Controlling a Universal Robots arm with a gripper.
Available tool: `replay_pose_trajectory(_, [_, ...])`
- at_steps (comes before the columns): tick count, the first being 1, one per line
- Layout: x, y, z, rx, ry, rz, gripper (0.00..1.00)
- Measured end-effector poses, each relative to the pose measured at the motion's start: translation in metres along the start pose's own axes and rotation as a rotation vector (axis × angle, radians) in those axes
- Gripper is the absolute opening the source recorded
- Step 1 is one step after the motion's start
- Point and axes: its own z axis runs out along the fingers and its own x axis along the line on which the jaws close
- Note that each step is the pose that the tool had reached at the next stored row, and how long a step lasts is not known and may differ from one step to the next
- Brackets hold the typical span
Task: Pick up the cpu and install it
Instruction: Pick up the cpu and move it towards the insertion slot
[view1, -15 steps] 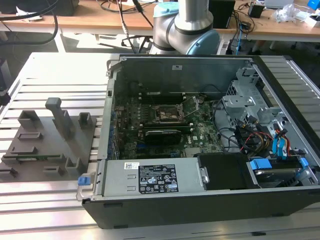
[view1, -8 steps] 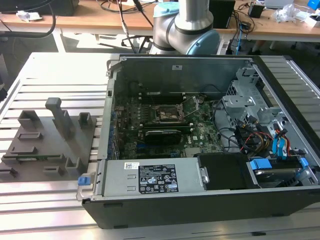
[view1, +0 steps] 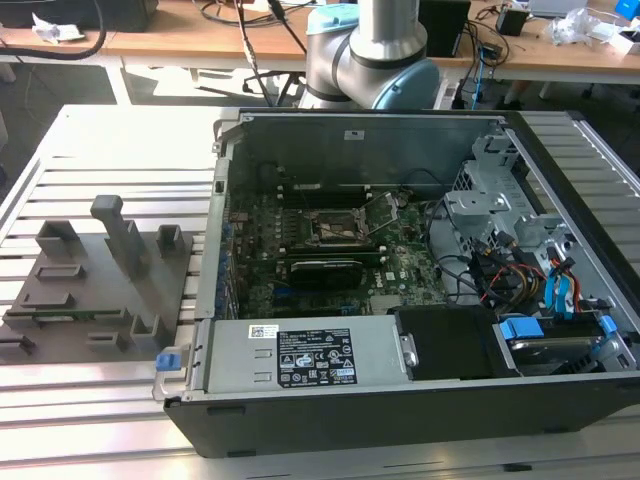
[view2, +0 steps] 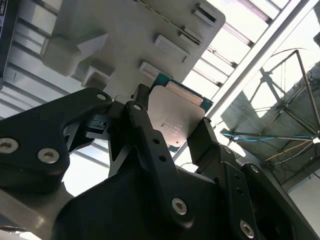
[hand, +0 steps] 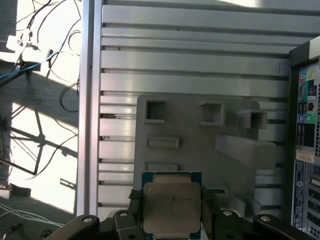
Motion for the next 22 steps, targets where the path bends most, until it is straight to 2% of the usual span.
replay_pose_trajectory(3, [-0.0002, -0.0002, -0.0084, -0.0002, 0.0000, 0.000, 0.55])
replay_pose_trajectory(9, [-0.0005, -0.0004, -0.0185, -0.0008, 0.0000, 0.000, 0.55])
replay_pose_trajectory(11, [-0.0008, -0.0006, -0.0282, -0.0009, 0.0000, 0.000, 0.55])
replay_pose_trajectory(18, [-0.0014, -0.0011, -0.0505, -0.0009, 0.0000, 0.000, 0.55])
replay_pose_trajectory(22, [-0.0015, -0.0012, -0.0568, -0.0009, -0.0001, 0.000, 0.55])
